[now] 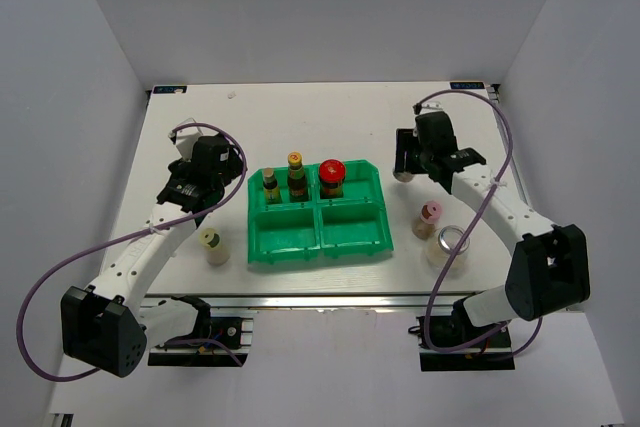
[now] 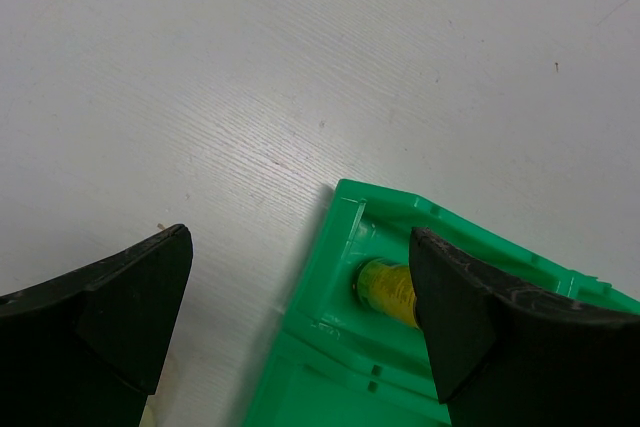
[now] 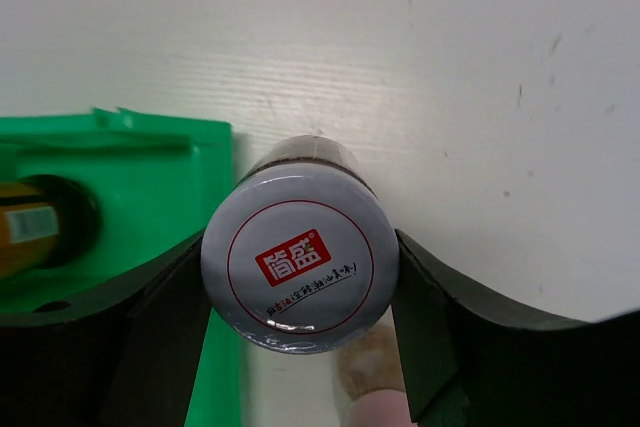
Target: Organize the condiment bottles
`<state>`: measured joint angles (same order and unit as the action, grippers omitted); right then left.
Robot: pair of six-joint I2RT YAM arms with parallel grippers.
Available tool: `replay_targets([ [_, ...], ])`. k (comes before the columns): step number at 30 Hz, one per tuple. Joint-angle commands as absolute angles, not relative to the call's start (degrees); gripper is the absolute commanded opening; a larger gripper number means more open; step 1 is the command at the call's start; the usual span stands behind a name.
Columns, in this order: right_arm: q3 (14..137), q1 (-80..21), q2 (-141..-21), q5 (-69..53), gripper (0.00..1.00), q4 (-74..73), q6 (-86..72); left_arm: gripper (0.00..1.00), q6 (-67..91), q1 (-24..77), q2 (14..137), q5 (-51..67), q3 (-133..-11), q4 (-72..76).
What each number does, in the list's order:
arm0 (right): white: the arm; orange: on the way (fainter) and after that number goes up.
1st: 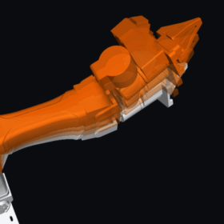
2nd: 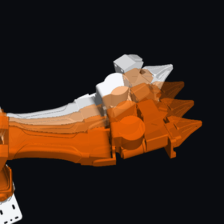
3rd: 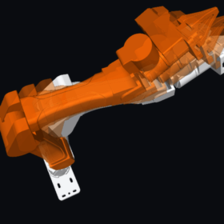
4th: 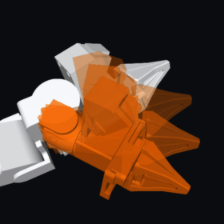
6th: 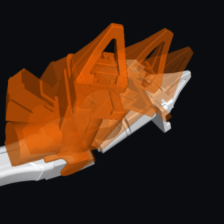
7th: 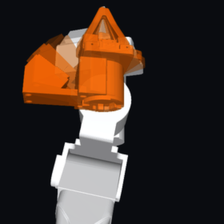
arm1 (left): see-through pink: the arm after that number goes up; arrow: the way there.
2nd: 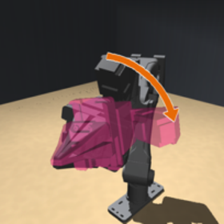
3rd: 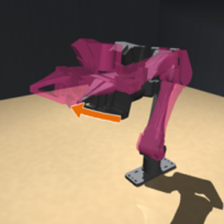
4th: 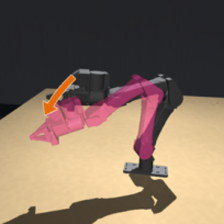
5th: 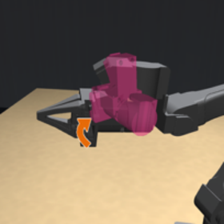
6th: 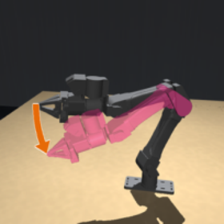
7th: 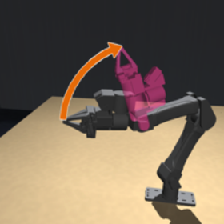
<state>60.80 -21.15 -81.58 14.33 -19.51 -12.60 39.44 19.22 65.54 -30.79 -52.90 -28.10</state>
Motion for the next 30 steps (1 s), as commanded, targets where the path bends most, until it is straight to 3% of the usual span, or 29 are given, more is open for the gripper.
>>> replay_targets([
  [1,67.49,-22.93,-80.07,9.14,0.20,-12.13,-7.74,0.98,39.11,19.07,63.63,-30.94,-52.47,-27.25],
  [14,65.49,-35.59,-84.02,8.44,0.18,-3.44,-9.05,0.98,39.37,19.07,64.16,-31.81,-52.29,-27.33],
  [23,62.76,-37.62,-89.64,14.15,0.21,-1.15,-12.48,0.98,41.48,19.07,65.39,-31.72,-52.56,-28.38],
  [30,62.84,-37.79,-92.63,13.18,0.49,-0.88,-12.31,0.98,46.13,18.98,66.44,-32.08,-53.78,-31.99],
])
